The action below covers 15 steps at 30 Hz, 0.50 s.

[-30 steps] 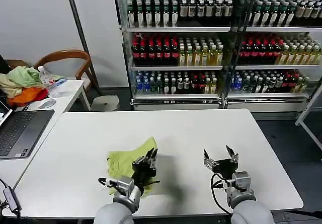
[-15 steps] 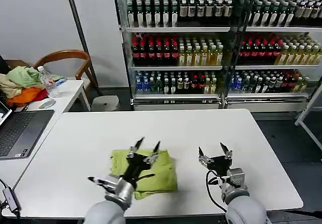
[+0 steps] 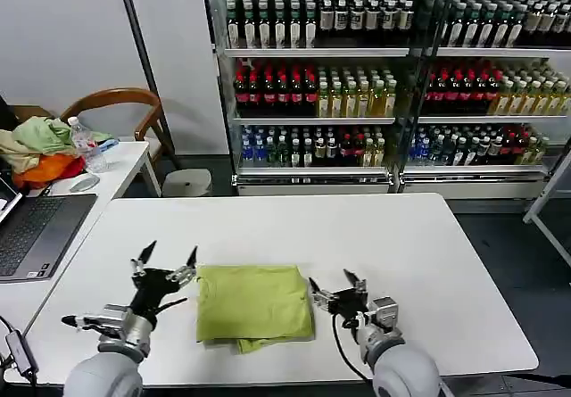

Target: Fold and organize the clothes.

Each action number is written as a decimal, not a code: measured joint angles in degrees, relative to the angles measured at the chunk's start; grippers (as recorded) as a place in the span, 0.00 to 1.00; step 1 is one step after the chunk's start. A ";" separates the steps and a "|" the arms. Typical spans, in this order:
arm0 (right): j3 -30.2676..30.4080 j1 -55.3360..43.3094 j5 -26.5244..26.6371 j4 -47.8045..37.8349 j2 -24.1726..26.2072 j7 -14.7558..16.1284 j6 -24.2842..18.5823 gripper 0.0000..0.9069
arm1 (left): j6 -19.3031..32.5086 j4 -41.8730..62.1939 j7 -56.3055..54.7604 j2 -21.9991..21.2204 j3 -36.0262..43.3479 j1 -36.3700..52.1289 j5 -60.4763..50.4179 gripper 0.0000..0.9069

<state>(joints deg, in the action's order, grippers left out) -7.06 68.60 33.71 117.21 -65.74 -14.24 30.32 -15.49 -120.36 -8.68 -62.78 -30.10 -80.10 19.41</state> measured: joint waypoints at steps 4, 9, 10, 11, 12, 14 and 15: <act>2.03 -1.08 4.78 -1.76 -0.50 0.16 0.84 1.00 | -0.04 0.50 -0.03 0.13 -1.48 -0.30 0.01 1.00; 3.75 -1.93 9.38 -3.84 -1.18 0.21 1.53 1.00 | -0.18 0.73 -0.17 0.12 -2.96 -1.00 0.02 1.00; 3.87 -2.12 9.89 -4.13 -1.28 0.25 1.61 1.00 | -0.17 0.79 -0.22 0.12 -3.29 -1.18 0.00 1.00; 3.94 -2.35 10.48 -4.35 -1.42 0.28 1.76 1.00 | -0.17 0.80 -0.25 0.08 -3.55 -1.33 -0.03 1.00; 3.94 -2.61 10.88 -4.47 -1.47 0.42 1.86 1.00 | -0.17 0.80 -0.30 0.05 -3.77 -1.50 -0.04 1.00; 3.73 -3.22 11.58 -4.64 -1.45 0.60 2.03 1.00 | -0.15 0.79 -0.35 -0.04 -4.11 -1.84 -0.09 1.00; 3.70 -3.47 11.91 -4.83 -1.43 0.62 2.12 1.00 | -0.13 0.78 -0.37 -0.07 -4.23 -1.98 -0.11 1.00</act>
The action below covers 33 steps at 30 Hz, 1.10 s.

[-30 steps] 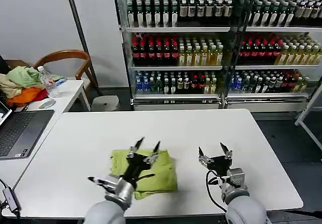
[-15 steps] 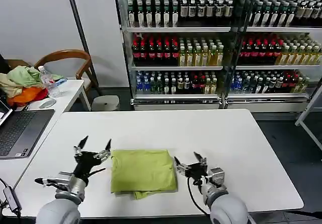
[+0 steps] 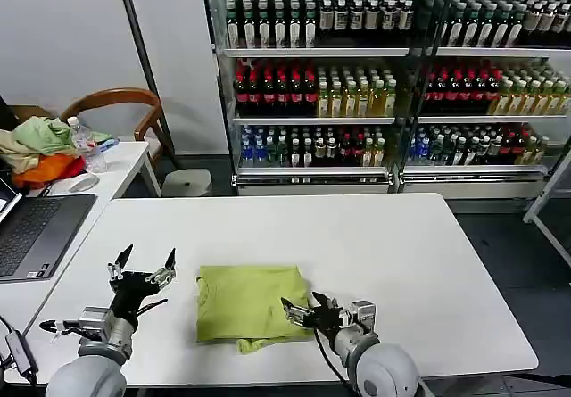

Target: Fold and organize the clothes.

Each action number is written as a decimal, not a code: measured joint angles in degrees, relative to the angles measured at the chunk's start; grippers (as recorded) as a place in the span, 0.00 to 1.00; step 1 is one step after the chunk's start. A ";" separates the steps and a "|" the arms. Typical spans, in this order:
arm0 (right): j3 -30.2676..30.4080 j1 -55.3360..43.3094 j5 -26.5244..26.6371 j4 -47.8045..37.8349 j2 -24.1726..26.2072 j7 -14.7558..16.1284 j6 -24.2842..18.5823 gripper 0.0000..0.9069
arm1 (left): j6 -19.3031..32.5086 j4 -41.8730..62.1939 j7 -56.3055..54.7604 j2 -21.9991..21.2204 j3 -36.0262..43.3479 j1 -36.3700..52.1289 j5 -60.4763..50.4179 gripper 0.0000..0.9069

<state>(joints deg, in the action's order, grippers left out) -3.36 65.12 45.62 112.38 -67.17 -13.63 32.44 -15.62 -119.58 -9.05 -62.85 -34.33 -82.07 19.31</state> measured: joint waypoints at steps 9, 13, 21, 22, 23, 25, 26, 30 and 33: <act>-1.03 -2.68 0.99 -2.35 -0.81 0.54 0.38 1.00 | 0.18 0.28 -0.15 -0.06 -0.31 -0.50 -0.26 1.00; -0.87 -4.34 0.89 -3.95 -1.41 1.00 0.43 1.00 | 0.21 0.69 -0.30 -0.19 -0.39 -0.48 -0.32 1.00; 0.23 -8.37 -0.12 -8.45 -3.41 2.38 0.38 0.00 | 0.31 1.53 -0.66 -0.66 -0.31 -0.68 -0.54 1.00; 0.38 -8.88 -0.21 -9.01 -3.58 2.61 0.39 0.00 | 0.34 1.64 -0.73 -0.68 -0.35 -0.72 -0.58 1.00; 0.46 -9.26 -0.30 -9.47 -3.73 2.83 0.40 0.00 | 0.37 1.72 -0.81 -0.71 -0.37 -0.78 -0.69 1.00; 0.62 -9.90 -0.32 -10.25 -4.02 3.35 0.51 0.00 | 0.45 1.95 -0.96 -0.81 -0.38 -0.92 -0.76 1.00; 0.68 -10.19 -0.34 -10.59 -4.13 3.58 0.55 0.00 | 0.51 2.06 -0.99 -0.85 -0.38 -0.96 -0.77 1.00; 0.93 -10.89 -0.23 -11.65 -4.21 4.44 0.64 0.00 | 0.65 2.47 -1.26 -1.15 -0.20 -0.87 -0.92 1.00; 1.11 -11.04 0.20 -12.34 -4.26 4.99 0.68 0.00 | 0.68 2.61 -1.29 -1.31 0.05 -0.75 -0.93 1.00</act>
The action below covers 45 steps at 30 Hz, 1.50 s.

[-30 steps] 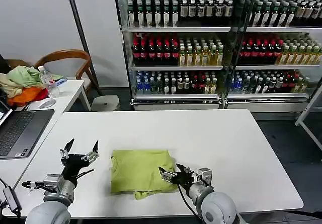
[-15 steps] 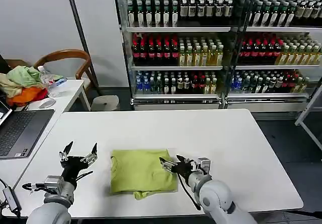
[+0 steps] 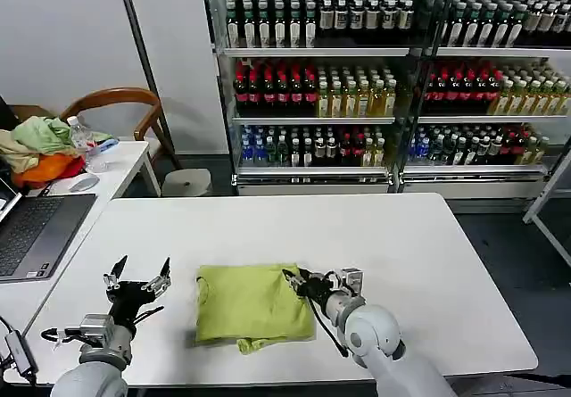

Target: Fold and organize the clothes.

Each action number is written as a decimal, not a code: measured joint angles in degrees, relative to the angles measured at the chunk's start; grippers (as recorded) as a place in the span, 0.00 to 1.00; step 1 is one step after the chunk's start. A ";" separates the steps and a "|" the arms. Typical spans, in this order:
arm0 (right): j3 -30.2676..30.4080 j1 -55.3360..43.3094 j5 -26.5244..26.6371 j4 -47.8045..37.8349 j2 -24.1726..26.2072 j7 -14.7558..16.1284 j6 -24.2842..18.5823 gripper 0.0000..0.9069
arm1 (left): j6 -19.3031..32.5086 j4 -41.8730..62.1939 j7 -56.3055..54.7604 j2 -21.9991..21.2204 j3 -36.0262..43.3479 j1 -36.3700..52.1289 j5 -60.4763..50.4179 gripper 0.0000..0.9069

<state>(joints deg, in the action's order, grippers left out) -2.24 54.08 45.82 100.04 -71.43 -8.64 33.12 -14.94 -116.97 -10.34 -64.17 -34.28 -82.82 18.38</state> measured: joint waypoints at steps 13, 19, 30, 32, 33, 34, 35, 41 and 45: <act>-1.43 -1.45 1.01 -0.94 0.50 1.19 0.03 0.00 | 0.51 0.90 -0.22 -0.25 0.63 0.24 -0.49 1.00; -3.07 -2.94 -0.55 -2.61 1.54 3.82 0.06 0.00 | 0.63 1.30 -0.34 -0.23 0.98 0.52 -0.50 1.00; -5.97 -7.05 -7.15 -9.01 3.81 14.72 0.05 0.00 | 0.84 1.47 -0.34 0.05 1.10 0.62 -1.12 1.00; -6.24 -7.60 -8.35 -9.98 4.17 16.79 0.02 0.00 | 0.84 1.58 -0.34 0.13 1.12 0.67 -1.12 1.00; -6.36 -7.87 -9.02 -10.53 4.35 17.87 0.01 0.00 | 0.84 1.65 -0.33 0.15 1.16 0.75 -1.12 1.00; -6.54 -8.19 -9.80 -11.13 4.49 19.02 -0.04 0.00 | 0.84 1.78 -0.34 0.16 1.19 0.87 -1.12 1.00; -6.72 -8.46 -10.48 -11.61 4.61 20.05 -0.12 0.00 | 0.84 1.82 -0.34 0.16 1.22 0.92 -1.12 1.00; -7.83 -9.69 -14.52 -14.18 5.51 25.92 -0.50 0.00 | 0.88 1.98 -0.32 0.33 1.28 0.92 -1.11 1.00; -8.45 -10.29 -16.74 -15.40 6.08 29.05 -0.70 0.00 | 0.94 2.29 -0.32 0.38 1.26 1.08 -1.09 1.00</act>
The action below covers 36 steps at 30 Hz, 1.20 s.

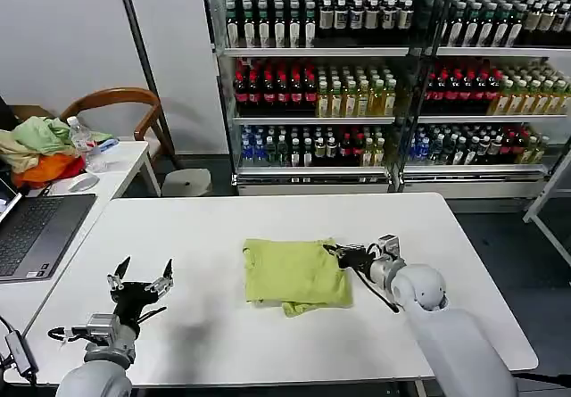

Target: Fold and organize the clothes.

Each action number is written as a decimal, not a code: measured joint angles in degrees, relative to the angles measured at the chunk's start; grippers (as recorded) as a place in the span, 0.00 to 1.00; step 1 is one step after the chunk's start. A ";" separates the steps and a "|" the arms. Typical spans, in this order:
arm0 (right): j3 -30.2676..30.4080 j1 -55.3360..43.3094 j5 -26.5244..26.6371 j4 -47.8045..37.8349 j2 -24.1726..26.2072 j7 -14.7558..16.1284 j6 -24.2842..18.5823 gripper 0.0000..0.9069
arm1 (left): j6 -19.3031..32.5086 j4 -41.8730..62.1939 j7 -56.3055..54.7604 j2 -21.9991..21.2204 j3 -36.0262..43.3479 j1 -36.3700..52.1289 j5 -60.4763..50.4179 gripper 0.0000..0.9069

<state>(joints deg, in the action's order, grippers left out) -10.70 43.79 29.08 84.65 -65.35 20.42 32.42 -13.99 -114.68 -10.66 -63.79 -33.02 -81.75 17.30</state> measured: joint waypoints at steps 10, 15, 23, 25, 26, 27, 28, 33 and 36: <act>-0.86 -0.85 -4.30 -1.29 1.06 6.37 -0.91 0.00 | 0.17 0.62 0.04 0.00 0.11 0.23 0.10 1.00; -1.09 -1.09 -5.46 -2.02 1.05 7.86 -1.33 0.00 | 0.17 0.62 0.04 -0.01 0.18 0.31 0.20 1.00; -1.25 -1.10 -6.82 -2.38 0.75 8.42 -2.55 1.00 | 0.16 0.65 0.11 -0.10 0.39 0.57 0.23 1.00; -1.42 -1.00 -7.01 -2.24 0.86 8.22 -2.65 1.00 | 0.16 0.64 0.13 -0.12 0.54 0.65 0.23 1.00; -1.53 -0.96 -7.05 -2.14 0.94 8.05 -2.69 1.00 | 0.16 0.62 0.15 -0.11 0.60 0.71 0.23 1.00; -1.68 -0.88 -7.05 -2.00 1.05 7.81 -2.75 1.00 | 0.16 0.62 0.17 -0.11 0.67 0.78 0.23 1.00; -1.83 -0.79 -7.03 -1.86 1.15 7.59 -2.78 1.00 | 0.16 0.62 0.19 -0.11 0.78 0.85 0.23 1.00; -2.62 -0.22 -6.64 -0.82 1.75 6.38 -2.86 1.00 | 0.14 0.63 0.28 -0.13 1.40 1.37 0.23 1.00; -3.44 0.43 -6.05 0.38 2.32 5.24 -2.89 1.00 | 0.25 0.52 0.49 -0.18 1.82 1.75 0.19 1.00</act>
<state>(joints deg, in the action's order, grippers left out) -14.14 44.22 23.03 85.03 -63.03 25.66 29.54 -13.75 -114.16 -10.17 -63.97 -31.20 -79.99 17.48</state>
